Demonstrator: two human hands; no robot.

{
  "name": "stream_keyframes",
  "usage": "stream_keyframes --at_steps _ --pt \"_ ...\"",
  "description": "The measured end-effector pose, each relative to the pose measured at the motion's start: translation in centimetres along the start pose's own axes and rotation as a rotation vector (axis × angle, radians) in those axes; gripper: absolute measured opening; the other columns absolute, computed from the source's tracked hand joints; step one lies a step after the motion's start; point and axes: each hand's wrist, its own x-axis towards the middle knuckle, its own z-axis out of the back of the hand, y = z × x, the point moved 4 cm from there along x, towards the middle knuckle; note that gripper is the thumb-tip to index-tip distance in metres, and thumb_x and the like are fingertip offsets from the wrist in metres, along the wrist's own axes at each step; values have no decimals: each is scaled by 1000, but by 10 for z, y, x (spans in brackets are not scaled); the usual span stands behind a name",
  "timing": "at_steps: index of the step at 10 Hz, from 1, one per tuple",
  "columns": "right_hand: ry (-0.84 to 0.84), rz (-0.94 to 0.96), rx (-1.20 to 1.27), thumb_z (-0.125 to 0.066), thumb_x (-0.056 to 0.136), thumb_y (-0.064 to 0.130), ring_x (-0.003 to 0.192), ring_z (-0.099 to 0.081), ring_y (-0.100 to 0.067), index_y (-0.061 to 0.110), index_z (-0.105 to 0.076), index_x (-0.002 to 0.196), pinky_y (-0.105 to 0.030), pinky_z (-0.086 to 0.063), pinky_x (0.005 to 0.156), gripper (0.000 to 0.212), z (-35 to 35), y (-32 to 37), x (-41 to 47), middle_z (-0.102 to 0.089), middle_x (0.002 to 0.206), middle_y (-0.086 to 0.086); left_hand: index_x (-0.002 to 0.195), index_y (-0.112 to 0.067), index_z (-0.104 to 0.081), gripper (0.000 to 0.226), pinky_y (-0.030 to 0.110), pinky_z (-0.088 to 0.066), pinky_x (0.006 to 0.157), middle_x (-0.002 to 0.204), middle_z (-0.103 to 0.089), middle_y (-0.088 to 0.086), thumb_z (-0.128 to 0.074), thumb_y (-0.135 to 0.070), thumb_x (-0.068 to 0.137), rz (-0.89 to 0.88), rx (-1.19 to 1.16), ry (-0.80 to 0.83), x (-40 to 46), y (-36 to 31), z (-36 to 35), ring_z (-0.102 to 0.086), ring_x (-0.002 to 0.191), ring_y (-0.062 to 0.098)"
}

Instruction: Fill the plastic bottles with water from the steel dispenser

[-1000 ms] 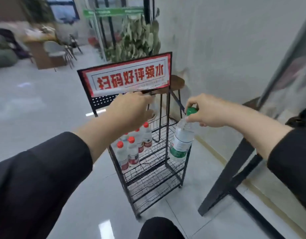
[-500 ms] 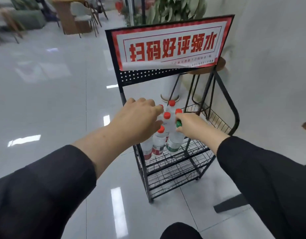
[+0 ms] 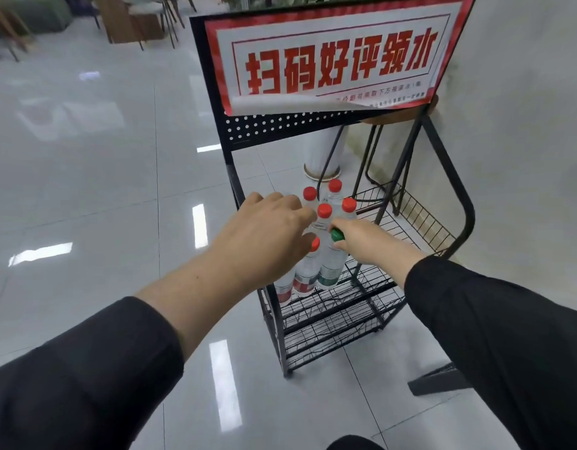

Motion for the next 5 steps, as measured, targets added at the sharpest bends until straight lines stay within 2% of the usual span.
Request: stream_keyframes --at_steps 2,4,5 --pt "17 -4 -69 -62 98 32 99 -59 -27 20 -53 128 -42 -52 85 33 -2 2 13 -61 114 -7 135 -26 -56 39 39 -44 97 122 -62 -2 -44 -47 105 27 -2 47 -4 7 -12 -58 110 23" --pt "44 -43 -95 -63 96 37 110 -58 -29 23 -47 141 -44 -52 92 49 -6 4 19 -55 128 -8 134 -25 -57 38 39 -43 98 122 -63 -2 -46 -47 104 40 -8 51 -8 12 -11 -58 110 23" --pt "-13 -50 -87 -62 97 42 117 -55 -30 23 -44 144 -44 -50 95 53 -3 2 17 -54 131 -9 135 -26 -57 40 39 -44 99 124 -63 -2 -46 -47 104 53 5 55 -9 15 -11 -59 110 23"
